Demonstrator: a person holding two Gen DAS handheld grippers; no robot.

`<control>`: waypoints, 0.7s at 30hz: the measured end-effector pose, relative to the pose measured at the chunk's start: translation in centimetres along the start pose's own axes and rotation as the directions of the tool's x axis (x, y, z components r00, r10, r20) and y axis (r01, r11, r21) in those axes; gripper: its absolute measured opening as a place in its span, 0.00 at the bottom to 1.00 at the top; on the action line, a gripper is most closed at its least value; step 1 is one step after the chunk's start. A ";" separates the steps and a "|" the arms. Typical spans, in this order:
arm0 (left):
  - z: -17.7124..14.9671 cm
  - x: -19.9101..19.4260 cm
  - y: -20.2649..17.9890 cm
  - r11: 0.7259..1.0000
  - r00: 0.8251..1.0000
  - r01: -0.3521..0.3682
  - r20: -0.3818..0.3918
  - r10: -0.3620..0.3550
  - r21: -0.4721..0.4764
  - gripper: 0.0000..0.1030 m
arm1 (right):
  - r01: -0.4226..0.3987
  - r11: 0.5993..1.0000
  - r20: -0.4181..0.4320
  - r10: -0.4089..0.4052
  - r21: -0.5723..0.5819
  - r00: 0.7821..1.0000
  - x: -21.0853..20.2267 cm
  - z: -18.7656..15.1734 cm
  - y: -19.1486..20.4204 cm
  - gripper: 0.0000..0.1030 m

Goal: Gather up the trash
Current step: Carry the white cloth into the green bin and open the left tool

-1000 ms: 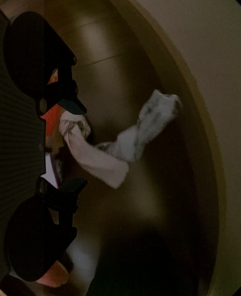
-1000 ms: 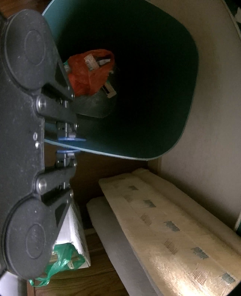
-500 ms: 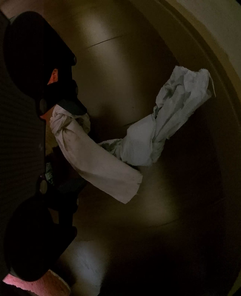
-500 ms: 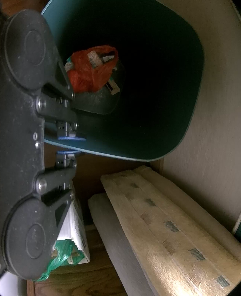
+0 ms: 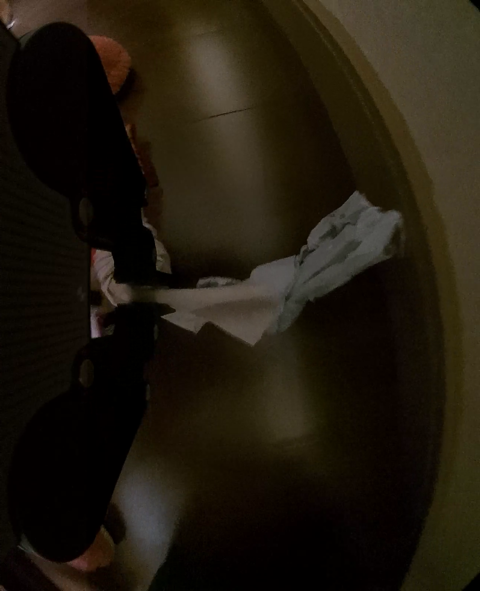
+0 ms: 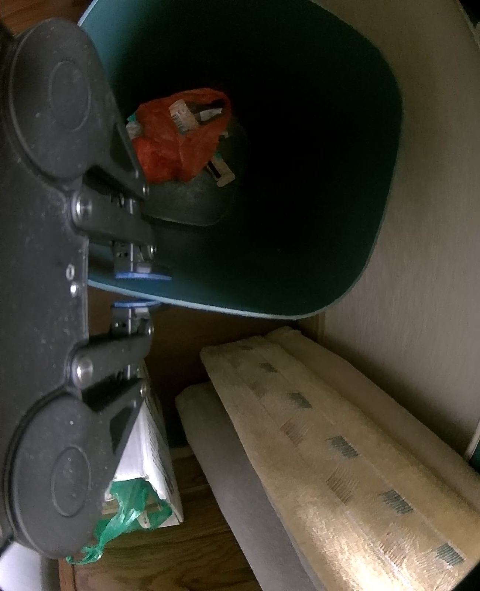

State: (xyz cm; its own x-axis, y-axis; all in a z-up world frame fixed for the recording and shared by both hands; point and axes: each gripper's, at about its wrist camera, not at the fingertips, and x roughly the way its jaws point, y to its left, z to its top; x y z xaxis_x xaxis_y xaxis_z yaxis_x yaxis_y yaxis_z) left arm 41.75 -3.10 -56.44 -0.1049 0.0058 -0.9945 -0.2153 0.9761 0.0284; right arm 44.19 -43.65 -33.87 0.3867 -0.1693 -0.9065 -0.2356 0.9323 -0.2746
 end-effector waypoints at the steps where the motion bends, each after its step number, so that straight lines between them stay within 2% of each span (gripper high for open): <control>1: -0.4 -1.0 0.0 1.000 1.000 0.011 0.009 -0.011 -0.007 0.07 | -0.002 1.000 0.003 0.002 0.003 1.000 0.0 -0.1 -0.1 0.09; 5: -1.2 -5.4 -0.5 0.999 0.998 0.047 0.041 -0.047 0.006 0.07 | -0.002 1.000 0.011 0.002 0.011 1.000 -0.1 -0.1 -0.1 0.08; 11: -2.5 -13.4 -5.1 0.988 0.984 0.119 0.120 -0.131 0.103 0.07 | -0.026 0.999 0.045 0.024 0.038 0.999 -0.7 -0.1 -0.2 0.06; 16: -2.6 -20.4 -9.6 0.960 0.948 0.213 0.198 -0.248 0.182 0.07 | -0.033 0.999 0.100 0.031 0.012 0.995 -1.5 0.5 0.1 0.05; 19: -2.6 -24.5 -12.2 0.932 0.913 0.265 0.246 -0.325 0.247 0.07 | -0.006 0.998 0.147 0.014 -0.059 0.989 -2.1 0.6 0.9 0.05; 21: -2.3 -26.6 -14.0 0.912 0.888 0.288 0.277 -0.368 0.291 0.07 | -0.014 0.998 0.162 0.025 -0.066 0.986 -2.3 0.7 0.9 0.04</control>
State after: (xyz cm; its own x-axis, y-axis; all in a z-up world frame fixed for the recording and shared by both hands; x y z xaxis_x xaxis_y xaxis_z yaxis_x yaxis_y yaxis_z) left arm 45.32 -17.45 -30.17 0.2547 -0.2942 -0.9212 0.0557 0.9555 -0.2898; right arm 43.76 -42.18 -31.82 0.5204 -0.0920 -0.8490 -0.2990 0.9116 -0.2821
